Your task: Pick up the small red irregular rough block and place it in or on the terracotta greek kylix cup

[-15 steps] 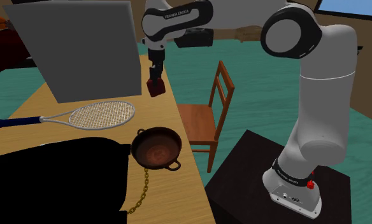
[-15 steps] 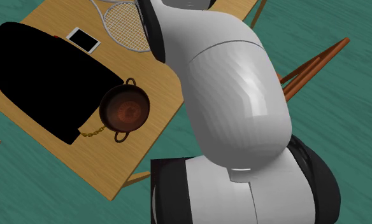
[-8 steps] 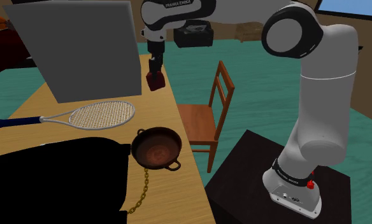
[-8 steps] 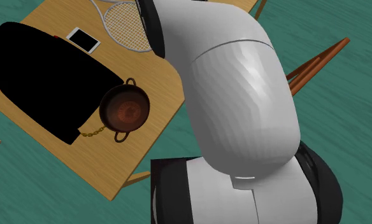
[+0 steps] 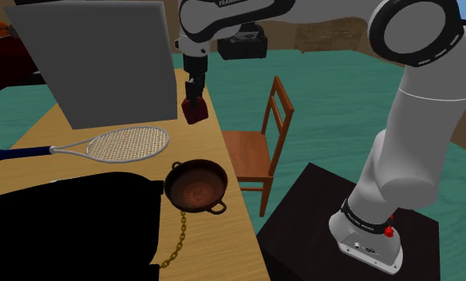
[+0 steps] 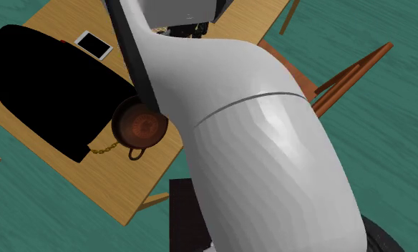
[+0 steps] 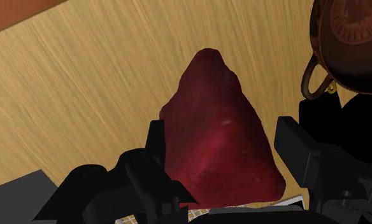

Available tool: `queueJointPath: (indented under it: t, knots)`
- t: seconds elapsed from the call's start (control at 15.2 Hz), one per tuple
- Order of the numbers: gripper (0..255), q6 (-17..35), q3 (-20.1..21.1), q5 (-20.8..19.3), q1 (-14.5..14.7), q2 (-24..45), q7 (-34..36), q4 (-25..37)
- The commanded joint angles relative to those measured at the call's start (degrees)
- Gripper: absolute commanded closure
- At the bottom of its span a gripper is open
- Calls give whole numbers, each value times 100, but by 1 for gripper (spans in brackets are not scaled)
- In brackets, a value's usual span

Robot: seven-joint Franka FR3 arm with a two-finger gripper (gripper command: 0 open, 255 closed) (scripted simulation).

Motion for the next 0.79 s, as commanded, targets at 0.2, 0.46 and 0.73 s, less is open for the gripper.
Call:
queueJointPath:
  t: [0.2, 0.46, 0.73]
  knots:
    - [255, 235, 253, -42, 323, -748, 574, -933]
    - [255, 333, 489, -36, 549, -1217, 1027, -1465]
    - [255, 391, 752, 3, 777, -1615, 1499, -1882]
